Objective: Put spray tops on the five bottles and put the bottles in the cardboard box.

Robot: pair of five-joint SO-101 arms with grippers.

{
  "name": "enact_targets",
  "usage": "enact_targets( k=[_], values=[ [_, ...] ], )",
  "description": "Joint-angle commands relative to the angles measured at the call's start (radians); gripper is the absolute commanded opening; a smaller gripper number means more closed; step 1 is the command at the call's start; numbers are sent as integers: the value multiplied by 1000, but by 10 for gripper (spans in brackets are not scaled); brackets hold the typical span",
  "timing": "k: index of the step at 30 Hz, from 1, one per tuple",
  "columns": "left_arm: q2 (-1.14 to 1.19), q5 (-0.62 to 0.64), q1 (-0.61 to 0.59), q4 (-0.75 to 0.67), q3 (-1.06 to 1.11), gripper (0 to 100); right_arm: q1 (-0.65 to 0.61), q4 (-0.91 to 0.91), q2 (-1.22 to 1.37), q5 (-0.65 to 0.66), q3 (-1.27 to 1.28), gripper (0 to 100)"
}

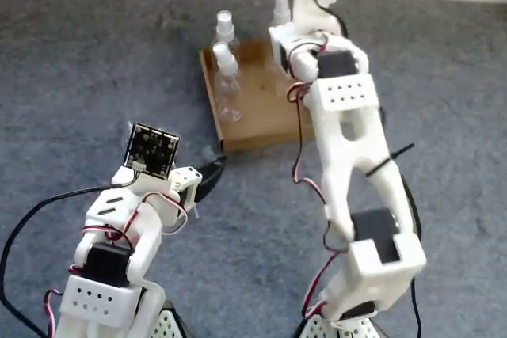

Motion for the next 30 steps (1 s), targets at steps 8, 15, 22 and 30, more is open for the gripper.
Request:
enact_targets(
  k=[8, 15, 22, 30],
  values=[
    [5, -8, -271, 5, -127, 195, -7, 372, -378, 0, 59, 156],
    [5, -110, -532, 83, -133, 231, -140, 430, -486, 95, 285, 156],
    [87, -253, -928, 80, -213, 232, -409, 394, -475, 84, 383, 156],
    [728, -339, -1112, 83, -676, 232, -552, 260, -134, -81, 199, 156]
  ],
)
